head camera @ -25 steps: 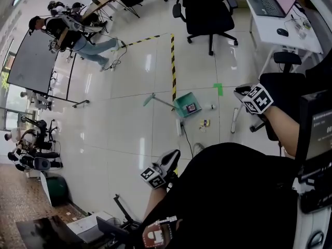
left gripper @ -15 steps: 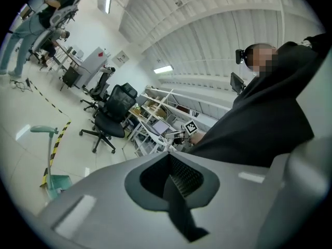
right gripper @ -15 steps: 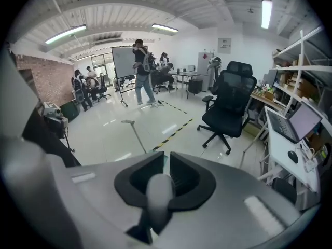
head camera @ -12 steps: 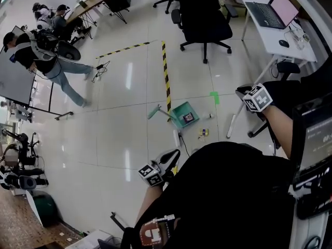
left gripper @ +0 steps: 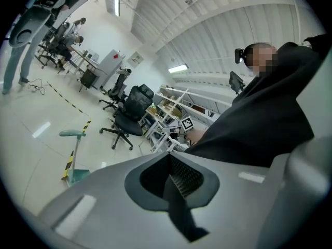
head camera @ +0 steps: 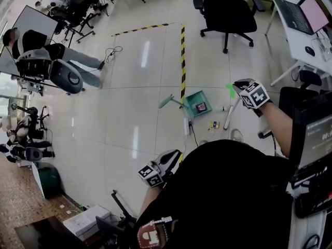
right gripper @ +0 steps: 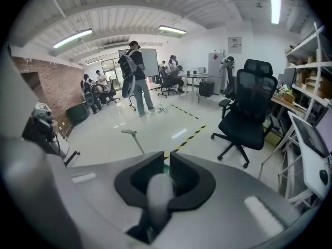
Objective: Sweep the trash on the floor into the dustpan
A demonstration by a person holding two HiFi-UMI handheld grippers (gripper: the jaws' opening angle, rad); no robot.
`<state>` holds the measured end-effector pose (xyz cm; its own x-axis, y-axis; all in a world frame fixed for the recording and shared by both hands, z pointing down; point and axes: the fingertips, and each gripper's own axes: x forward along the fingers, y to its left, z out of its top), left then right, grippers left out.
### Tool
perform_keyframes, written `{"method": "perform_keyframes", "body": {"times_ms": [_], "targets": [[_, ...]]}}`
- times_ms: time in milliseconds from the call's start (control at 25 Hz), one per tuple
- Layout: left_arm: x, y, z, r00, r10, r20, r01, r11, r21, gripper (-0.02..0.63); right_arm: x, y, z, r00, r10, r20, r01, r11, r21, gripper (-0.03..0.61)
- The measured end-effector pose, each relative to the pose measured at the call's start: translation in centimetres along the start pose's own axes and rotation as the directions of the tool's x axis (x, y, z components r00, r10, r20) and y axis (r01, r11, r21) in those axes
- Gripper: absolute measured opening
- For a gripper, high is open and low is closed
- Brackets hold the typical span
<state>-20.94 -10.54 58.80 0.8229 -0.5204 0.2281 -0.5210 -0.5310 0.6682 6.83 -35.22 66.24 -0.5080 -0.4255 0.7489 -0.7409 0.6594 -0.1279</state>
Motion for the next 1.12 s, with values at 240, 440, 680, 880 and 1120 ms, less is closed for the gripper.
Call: {"method": "perform_keyframes", "body": {"times_ms": [240, 440, 680, 880, 1120], "targets": [[-1.4, -0.2, -1.6, 0.988, 0.149, 0.034, -0.148, 0.989, -0.032, 0.0, 5.0, -1.3, 4.6, 0.996, 0.069, 0.053, -0.064, 0.994, -0.085, 0.024], [-2.5, -1.0, -1.9, 0.977, 0.203, 0.07, -0.2, 0.979, -0.041, 0.0, 7.1, 1.2, 7.2, 0.99, 0.123, 0.064, -0.109, 0.975, -0.196, 0.017], [-2.9, -0.1, -0.9, 0.971, 0.222, 0.093, -0.22, 0.975, -0.037, 0.0, 8.7, 4.7, 10.9, 0.975, 0.191, 0.117, -0.145, 0.936, -0.32, 0.014], [-3.0, 0.6, -0.5, 0.97, 0.219, 0.102, -0.216, 0.976, -0.037, 0.0, 8.1, 5.7, 13.5, 0.959, 0.211, 0.19, -0.134, 0.926, -0.353, 0.015], [-2.3, 1.4, 0.5, 0.979, 0.176, 0.1, -0.175, 0.984, -0.018, 0.0, 6.5, 4.5, 14.6, 0.957, 0.195, 0.215, -0.115, 0.935, -0.336, 0.015]]}}
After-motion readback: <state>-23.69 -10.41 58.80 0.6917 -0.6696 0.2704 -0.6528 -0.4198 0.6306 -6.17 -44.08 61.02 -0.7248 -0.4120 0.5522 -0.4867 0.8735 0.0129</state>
